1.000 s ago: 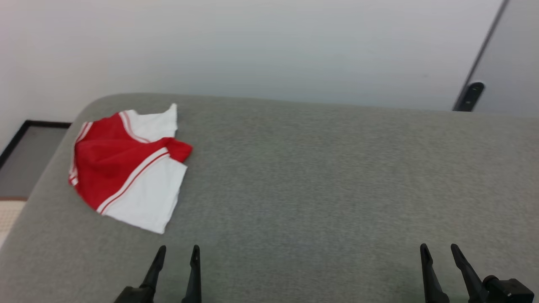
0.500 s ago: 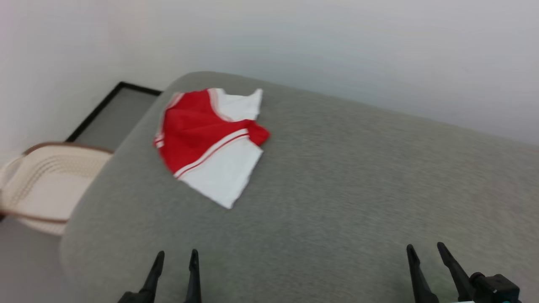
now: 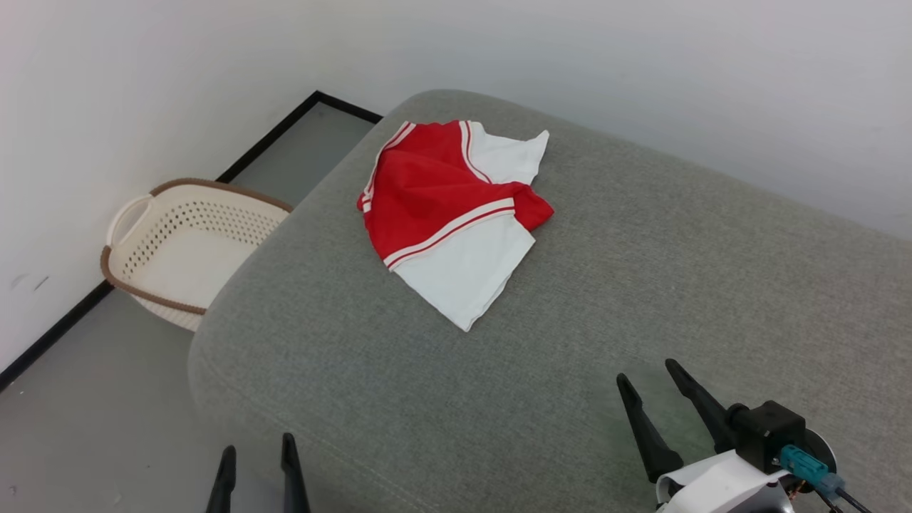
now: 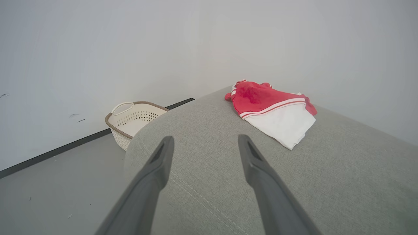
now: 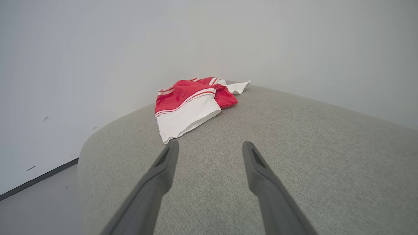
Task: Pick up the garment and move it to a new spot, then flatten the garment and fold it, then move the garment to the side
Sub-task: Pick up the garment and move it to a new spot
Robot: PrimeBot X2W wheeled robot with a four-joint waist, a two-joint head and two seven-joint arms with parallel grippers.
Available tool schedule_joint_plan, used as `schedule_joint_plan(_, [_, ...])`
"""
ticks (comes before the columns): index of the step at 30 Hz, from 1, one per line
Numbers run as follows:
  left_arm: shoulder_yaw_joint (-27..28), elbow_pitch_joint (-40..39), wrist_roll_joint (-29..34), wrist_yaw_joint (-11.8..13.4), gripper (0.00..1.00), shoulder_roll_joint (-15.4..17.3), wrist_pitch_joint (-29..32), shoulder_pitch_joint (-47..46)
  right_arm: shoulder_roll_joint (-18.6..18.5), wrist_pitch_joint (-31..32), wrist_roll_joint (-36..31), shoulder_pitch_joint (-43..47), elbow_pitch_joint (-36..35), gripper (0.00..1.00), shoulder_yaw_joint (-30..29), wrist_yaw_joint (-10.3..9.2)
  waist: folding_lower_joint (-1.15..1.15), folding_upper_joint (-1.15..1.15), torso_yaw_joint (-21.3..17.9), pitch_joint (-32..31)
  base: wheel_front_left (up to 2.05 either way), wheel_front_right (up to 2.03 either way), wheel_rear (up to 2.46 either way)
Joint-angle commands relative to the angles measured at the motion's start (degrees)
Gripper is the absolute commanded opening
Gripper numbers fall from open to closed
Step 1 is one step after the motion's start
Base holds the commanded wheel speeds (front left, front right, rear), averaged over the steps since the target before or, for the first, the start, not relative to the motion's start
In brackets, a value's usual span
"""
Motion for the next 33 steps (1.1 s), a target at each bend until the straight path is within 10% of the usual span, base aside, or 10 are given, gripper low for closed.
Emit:
schedule_joint_plan(1, [0.1, -0.2, -0.1, 0.2, 1.00, 0.0, 0.0, 0.4, -0.2, -0.3, 0.2, -0.7, 0.2, 1.00, 0.4, -0.02, 0.00, 0.00, 0.5, 0.4, 0.00, 0.00, 0.00])
schedule_joint_plan(15, [1.0, 1.1, 2.8, -5.2, 1.00, 0.0, 0.0, -5.4, -0.5, -2.1, 1.1, 0.2, 2.0, 1.00, 1.4, -0.02, 0.00, 0.00, -0.5, 0.9, 0.00, 0.00, 0.00])
schedule_joint_plan(21, [2.1, 6.9, 1.2, -12.1, 1.00, 2.8, 0.1, -22.0, -0.1, -1.4, -1.4, 2.2, -2.1, 1.00, -0.8, -0.01, 0.00, 0.00, -2.9, 3.8, 0.00, 0.00, 0.00])
schedule_joint_plan(33, [1.8, 33.5, -4.3, -15.9, 1.00, 14.2, 12.0, -64.5, -3.5, 2.2, -1.1, -6.8, -11.8, 1.00, 5.6, -0.03, 0.00, 0.00, -15.9, 17.5, 0.00, 0.00, 0.00])
